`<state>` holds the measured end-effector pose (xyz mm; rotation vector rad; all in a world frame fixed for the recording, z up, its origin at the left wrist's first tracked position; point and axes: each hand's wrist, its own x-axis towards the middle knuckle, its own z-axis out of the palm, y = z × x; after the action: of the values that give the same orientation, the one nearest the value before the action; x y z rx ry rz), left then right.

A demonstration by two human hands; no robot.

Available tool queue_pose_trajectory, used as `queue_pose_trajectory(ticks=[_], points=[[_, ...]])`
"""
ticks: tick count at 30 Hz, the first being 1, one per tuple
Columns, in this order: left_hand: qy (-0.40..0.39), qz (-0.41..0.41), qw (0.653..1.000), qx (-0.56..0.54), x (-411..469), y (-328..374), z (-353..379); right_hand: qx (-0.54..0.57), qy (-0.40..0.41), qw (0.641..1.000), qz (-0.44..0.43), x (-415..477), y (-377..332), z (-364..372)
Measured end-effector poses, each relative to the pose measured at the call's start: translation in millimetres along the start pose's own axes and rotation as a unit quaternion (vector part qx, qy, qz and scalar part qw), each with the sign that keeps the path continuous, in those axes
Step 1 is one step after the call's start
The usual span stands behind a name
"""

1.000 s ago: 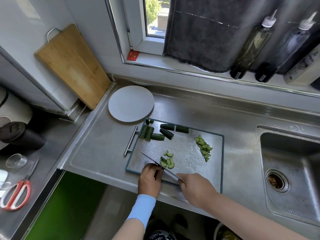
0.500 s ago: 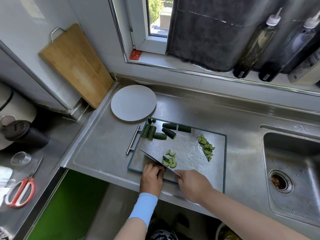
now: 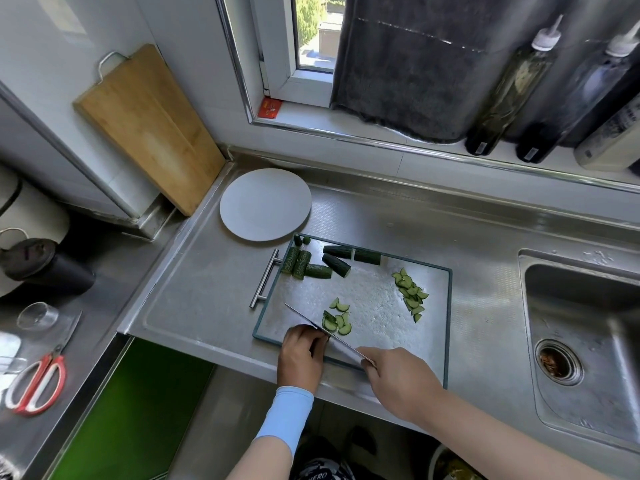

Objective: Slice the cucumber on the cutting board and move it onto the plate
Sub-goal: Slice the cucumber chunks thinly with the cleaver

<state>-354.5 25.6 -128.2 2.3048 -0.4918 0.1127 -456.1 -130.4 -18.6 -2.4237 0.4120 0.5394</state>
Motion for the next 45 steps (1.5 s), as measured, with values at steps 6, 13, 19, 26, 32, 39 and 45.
queue_pose_trajectory(ticks=[6,13,19,26,32,39,45], points=[[0.001,-0.013,1.000,-0.010,0,-1,2,-0.003,-0.020,1.000,0.018,6,-6,-2],[0.001,-0.017,1.000,-0.011,-4,-2,4,-0.013,-0.030,0.999,0.024,25,-11,6],[0.010,-0.010,1.000,-0.008,-5,0,4,-0.015,-0.033,0.999,0.016,26,-10,4],[0.010,-0.011,1.000,-0.007,-4,0,3,-0.009,-0.011,1.000,-0.007,16,-5,5],[0.012,-0.013,1.000,-0.011,-3,2,1,-0.016,0.005,1.000,-0.027,10,5,3],[0.023,-0.012,1.000,-0.016,-3,3,2,-0.021,-0.014,1.000,-0.015,8,-1,0],[0.013,-0.023,0.999,-0.020,-4,1,3,-0.020,-0.032,0.999,0.013,21,-8,5]])
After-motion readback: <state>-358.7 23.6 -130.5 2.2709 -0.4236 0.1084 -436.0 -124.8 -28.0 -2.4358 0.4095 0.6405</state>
